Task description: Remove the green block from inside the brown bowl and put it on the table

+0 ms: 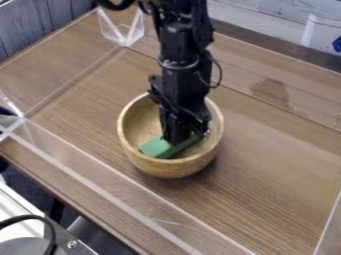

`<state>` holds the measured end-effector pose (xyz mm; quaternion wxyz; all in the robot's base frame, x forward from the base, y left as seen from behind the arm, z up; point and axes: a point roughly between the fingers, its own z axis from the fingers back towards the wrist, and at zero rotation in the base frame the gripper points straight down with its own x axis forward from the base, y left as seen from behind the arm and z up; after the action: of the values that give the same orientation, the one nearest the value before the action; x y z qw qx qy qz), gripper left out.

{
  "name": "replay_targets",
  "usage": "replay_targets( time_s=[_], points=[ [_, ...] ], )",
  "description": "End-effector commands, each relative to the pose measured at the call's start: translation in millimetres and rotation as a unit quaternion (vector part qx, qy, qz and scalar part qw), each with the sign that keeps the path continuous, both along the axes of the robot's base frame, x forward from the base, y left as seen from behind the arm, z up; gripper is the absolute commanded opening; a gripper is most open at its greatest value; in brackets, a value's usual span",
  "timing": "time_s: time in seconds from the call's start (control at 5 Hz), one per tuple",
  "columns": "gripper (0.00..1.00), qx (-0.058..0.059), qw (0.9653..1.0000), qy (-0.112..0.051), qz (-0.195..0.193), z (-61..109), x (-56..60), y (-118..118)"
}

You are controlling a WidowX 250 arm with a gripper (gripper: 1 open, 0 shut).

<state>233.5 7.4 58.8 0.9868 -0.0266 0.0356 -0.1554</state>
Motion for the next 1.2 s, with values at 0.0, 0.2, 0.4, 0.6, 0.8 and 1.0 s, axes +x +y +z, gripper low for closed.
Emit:
replay_targets(
  time_s=[0.0, 0.2, 0.4, 0.6, 0.8, 1.0],
  points=[
    [0.00, 0.018, 0.9989, -0.042, -0.001, 42.0, 15.9, 5.4],
    [0.00, 0.037, 0.9982, -0.047, -0.001, 76.1, 21.8, 10.1],
    [1.00, 0.044, 0.9981, -0.044, 0.008, 75.4, 16.4, 8.0],
    [1.00, 0.048, 0.9980, -0.038, 0.016, 74.1, 10.2, 6.6],
    [1.00, 0.040, 0.9977, -0.045, 0.029, 73.5, 9.5, 12.3],
    [1.00, 0.033, 0.9971, -0.052, 0.045, 70.5, 7.0, 17.3]
  ],
)
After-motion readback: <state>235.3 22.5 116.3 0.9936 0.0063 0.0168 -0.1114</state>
